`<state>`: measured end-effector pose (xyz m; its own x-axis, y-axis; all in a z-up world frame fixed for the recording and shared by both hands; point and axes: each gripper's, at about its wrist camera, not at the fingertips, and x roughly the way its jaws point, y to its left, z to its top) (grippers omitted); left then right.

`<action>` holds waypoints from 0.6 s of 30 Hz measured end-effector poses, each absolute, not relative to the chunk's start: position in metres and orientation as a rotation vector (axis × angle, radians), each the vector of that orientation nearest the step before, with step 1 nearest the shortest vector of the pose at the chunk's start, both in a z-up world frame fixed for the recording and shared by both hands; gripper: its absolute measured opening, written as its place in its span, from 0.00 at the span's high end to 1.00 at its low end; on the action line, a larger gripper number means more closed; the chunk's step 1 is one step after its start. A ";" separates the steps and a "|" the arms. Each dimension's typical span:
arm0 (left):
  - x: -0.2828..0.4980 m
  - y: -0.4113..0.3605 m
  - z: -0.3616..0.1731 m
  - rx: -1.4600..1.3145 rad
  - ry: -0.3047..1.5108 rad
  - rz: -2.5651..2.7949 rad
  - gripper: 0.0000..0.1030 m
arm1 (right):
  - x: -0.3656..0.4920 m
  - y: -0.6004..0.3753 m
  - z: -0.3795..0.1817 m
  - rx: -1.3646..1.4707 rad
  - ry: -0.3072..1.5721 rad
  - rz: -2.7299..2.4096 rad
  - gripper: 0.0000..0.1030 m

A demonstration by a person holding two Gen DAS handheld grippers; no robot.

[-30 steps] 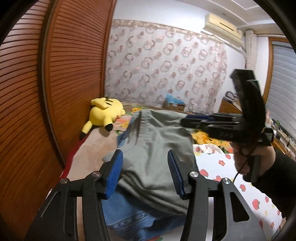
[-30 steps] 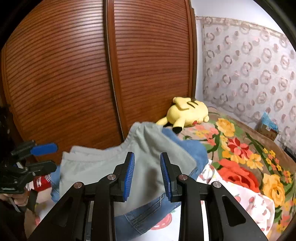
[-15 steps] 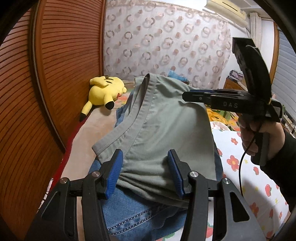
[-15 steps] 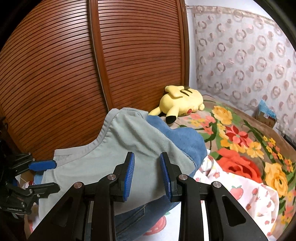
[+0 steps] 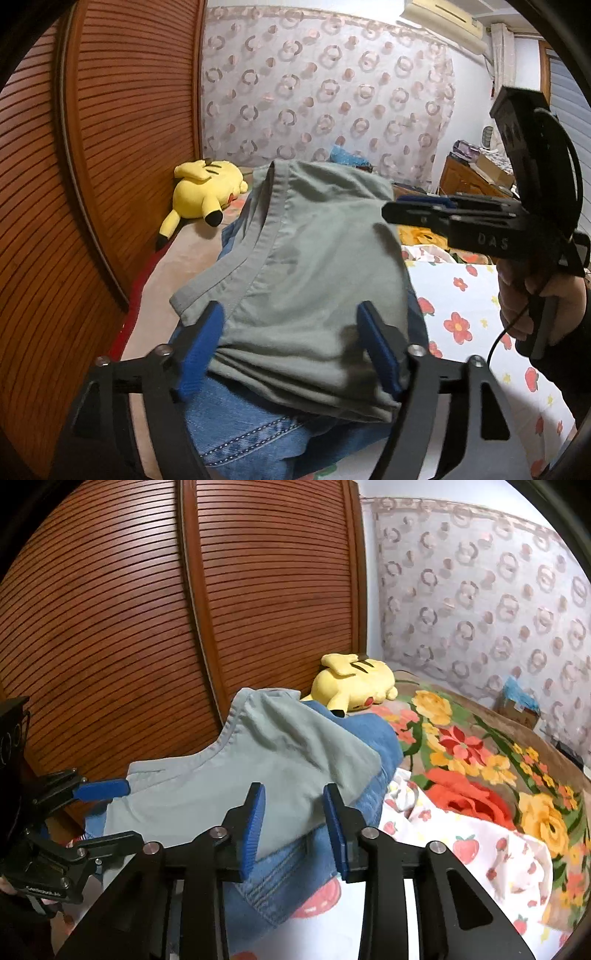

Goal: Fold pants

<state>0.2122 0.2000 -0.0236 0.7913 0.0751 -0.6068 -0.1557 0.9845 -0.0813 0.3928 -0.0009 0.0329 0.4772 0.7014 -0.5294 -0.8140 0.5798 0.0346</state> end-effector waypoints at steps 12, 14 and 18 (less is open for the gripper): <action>0.203 0.189 -0.002 -0.096 0.594 0.135 0.16 | 0.364 -0.023 0.037 -0.218 0.496 0.919 0.52; 0.200 0.187 0.001 -0.089 0.580 0.145 0.14 | 0.358 -0.025 0.039 -0.215 0.481 0.923 0.48; 0.193 0.185 0.008 -0.090 0.558 0.145 0.14 | 0.344 -0.033 0.040 -0.212 0.460 0.924 0.46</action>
